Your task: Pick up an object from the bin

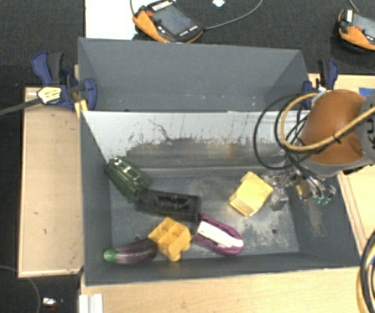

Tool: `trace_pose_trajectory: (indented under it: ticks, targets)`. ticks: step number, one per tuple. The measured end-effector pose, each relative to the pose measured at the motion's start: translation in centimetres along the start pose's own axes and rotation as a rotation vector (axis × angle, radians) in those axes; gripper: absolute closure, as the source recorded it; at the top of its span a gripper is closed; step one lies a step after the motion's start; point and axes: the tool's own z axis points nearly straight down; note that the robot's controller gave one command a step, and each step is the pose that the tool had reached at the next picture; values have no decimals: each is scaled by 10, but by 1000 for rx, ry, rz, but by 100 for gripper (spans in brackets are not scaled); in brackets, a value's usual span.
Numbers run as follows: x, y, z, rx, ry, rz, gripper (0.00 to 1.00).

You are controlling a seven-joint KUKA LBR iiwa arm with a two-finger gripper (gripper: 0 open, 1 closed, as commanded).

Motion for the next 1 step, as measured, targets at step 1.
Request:
trace_pose_trajectory:
  ticks: [1]
  targets:
    - [0, 0, 0, 0, 0, -1, 100]
